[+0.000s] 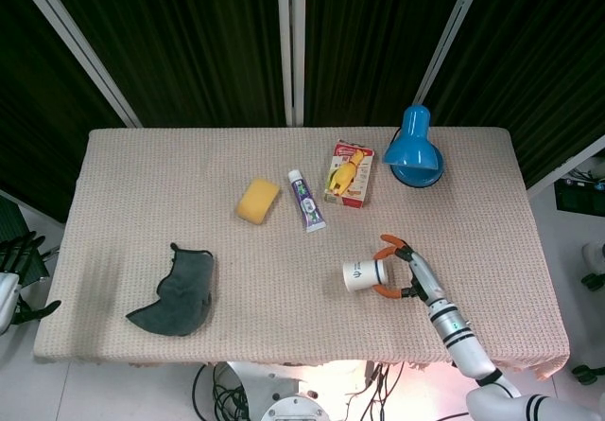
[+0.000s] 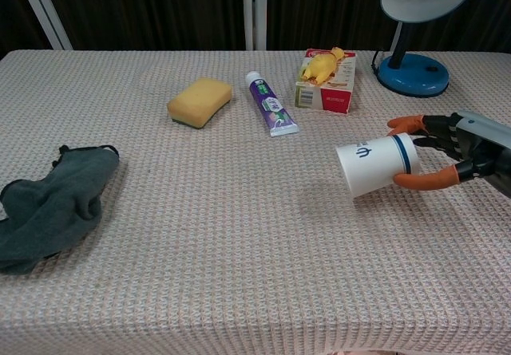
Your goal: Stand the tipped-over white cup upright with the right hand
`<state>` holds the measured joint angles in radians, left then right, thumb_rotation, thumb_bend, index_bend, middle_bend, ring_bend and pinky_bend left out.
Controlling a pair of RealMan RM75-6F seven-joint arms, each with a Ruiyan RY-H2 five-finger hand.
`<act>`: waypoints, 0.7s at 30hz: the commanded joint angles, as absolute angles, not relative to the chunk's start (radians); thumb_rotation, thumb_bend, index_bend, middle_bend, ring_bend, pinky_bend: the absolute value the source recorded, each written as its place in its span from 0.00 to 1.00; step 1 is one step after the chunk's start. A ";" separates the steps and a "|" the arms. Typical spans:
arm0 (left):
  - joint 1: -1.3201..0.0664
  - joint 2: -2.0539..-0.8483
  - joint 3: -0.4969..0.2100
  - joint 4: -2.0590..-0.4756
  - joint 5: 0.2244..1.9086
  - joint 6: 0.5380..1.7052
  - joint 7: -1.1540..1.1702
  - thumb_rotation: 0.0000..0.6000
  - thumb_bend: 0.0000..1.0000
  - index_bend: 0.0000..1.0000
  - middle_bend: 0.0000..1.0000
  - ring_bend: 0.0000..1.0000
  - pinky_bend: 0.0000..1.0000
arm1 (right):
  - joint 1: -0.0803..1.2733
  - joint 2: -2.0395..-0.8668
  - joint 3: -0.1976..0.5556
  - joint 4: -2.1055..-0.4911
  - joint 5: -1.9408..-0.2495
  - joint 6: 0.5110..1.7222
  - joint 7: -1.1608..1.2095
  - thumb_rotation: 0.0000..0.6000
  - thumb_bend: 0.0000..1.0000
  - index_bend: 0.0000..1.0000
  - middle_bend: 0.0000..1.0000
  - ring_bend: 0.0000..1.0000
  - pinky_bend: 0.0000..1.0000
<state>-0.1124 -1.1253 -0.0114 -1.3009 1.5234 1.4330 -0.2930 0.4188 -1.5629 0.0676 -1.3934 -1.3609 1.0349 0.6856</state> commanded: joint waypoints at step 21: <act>-0.115 -1.120 -0.011 -1.309 1.533 1.442 -0.295 1.00 0.12 0.02 0.00 0.00 0.00 | 0.474 -1.228 0.060 -1.708 -1.389 0.997 -0.008 1.00 0.06 0.00 0.00 0.00 0.00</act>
